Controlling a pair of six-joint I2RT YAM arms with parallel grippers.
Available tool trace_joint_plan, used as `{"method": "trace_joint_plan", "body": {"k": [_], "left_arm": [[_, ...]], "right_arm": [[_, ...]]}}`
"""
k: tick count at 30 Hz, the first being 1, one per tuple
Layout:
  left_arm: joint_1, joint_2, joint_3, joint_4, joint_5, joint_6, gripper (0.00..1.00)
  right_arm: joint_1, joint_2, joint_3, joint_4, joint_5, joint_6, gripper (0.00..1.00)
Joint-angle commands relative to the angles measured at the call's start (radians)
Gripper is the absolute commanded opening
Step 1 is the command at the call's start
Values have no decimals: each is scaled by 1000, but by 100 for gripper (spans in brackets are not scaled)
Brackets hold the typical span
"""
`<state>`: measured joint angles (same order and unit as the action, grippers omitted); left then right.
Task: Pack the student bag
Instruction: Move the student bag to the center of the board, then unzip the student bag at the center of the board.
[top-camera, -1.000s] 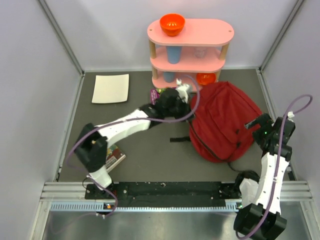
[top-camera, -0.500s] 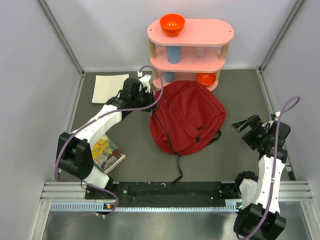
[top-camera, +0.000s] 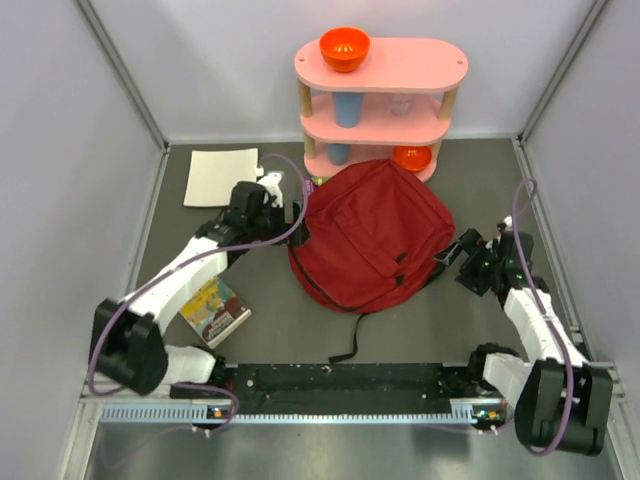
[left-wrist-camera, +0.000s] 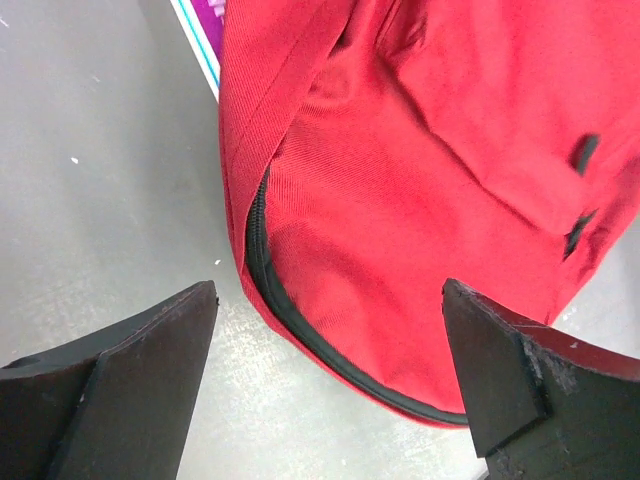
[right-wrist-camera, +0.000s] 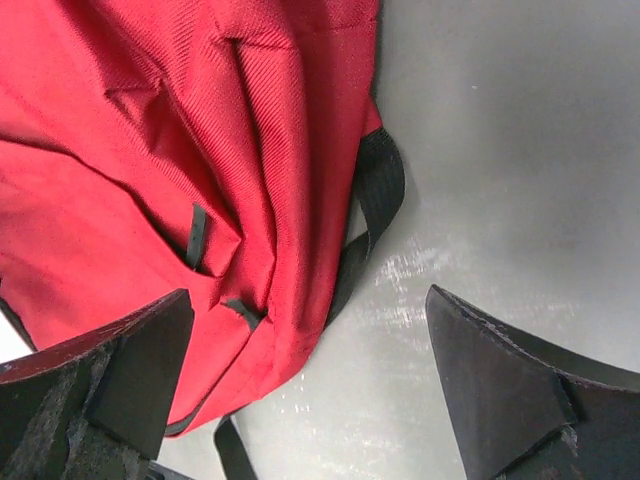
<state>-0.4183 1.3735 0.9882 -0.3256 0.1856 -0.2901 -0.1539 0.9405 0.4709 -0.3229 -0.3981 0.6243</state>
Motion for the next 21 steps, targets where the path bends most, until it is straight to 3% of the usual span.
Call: {"method": "trace_joint_plan", "body": {"k": [1,4,7,11,13,16,17,20,21], "left_arm": [[1,-200,-51,62,-34,-53,99],[-13,-289,-109,109,44,-108,99],[-97,-320,-137,131,40,-129,99],[-288,-239,-99,144,-44,-126,99],[-336,-165,-80,167,-40,-130,99],[-411,-62,-43,215,-46,-127,99],[-439,-35,-28,246,-44,-127,99],[-479,65,12,286,-18,-133,99],[-490,91,24,298,-29,-138,99]], "right_arm": [[37,115,14,198,28,12,99],[68,197,24,269,13,32,97],[121,265,35,315,36,54,91],[174,314,48,360,96,84,76],[177,296,11,405,136,116,74],[177,258,-26,421,160,138,51],[177,248,-41,424,166,141,39],[177,221,-64,439,145,158,26],[177,218,-71,446,119,160,18]]}}
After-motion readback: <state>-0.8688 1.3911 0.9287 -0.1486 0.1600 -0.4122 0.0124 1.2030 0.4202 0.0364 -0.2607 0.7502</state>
